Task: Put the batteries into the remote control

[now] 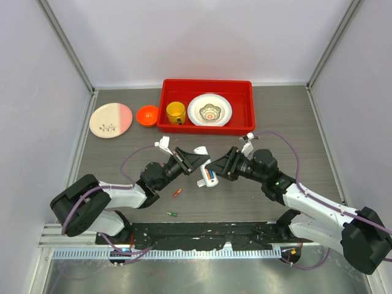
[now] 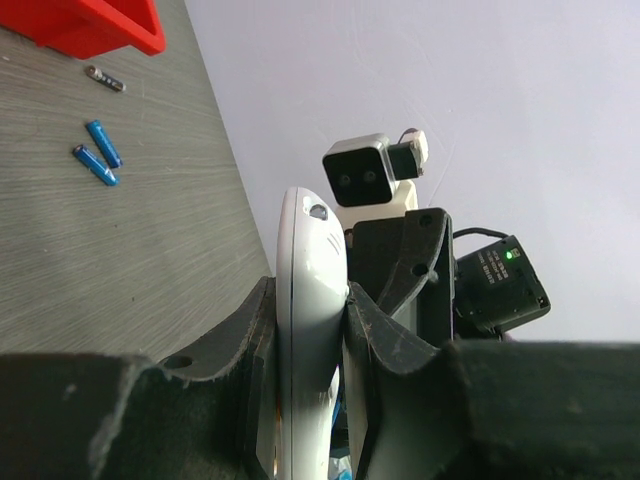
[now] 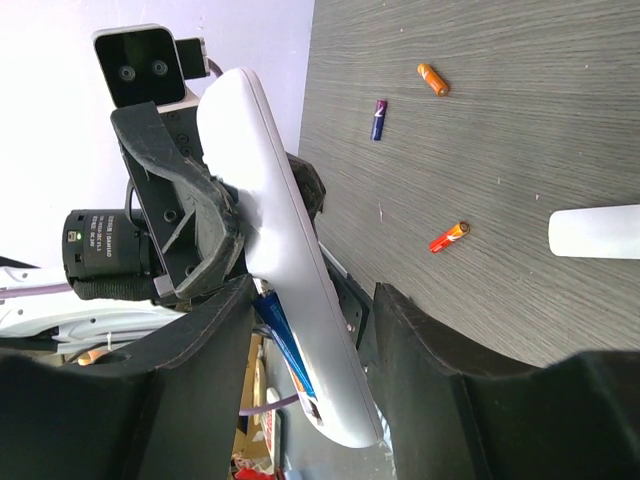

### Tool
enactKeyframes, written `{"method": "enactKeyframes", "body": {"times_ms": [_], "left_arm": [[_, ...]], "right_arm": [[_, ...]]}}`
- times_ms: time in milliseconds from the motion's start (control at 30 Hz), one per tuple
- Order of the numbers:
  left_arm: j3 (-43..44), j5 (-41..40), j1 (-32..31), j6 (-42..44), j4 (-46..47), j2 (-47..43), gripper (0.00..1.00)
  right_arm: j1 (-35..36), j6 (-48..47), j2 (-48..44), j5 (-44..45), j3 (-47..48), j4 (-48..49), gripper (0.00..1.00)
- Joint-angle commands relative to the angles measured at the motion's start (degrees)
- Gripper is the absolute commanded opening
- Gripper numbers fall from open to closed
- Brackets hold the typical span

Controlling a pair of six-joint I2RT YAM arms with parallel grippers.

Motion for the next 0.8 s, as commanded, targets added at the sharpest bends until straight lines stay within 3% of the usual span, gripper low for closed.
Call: {"method": "enactKeyframes", "body": {"times_ms": [0, 300, 500, 567, 667, 700, 767], "left_arm": [[4.4, -3.8, 0.4, -1.3, 20.4, -3.3, 0.0], [4.8, -3.5, 0.4, -1.3, 20.4, -4.2, 0.0], [4.5, -3.8, 0.5, -1.2, 20.4, -4.6, 0.0], [4.2, -3.7, 0.4, -1.2, 20.4, -4.6, 0.0], [3.6, -3.6, 0.4, -1.2, 20.4, -4.3, 0.0], [3.5, -3.5, 0.4, -1.2, 20.4, -4.2, 0.0], [2.7, -3.2, 0.4, -1.2, 20.4, -4.0, 0.0]], "right_arm": [[0.5, -3.1, 0.2, -2.2, -2.0, -4.9, 0.54], [0.5, -2.7, 0.2, -2.5, -2.9, -3.6, 0.47], [0.4, -2.2, 0.3, -2.9, -3.6, -2.2, 0.28], [0.5, -2.2, 0.3, -3.1, -3.7, -2.1, 0.27], [0.5, -2.2, -0.1, -3.1, -3.2, -1.8, 0.37], [0.5, -2.2, -0.6, -3.1, -3.0, -1.9, 0.46], [0.5, -1.9, -0.9, -3.1, -2.0, -2.0, 0.54]]}}
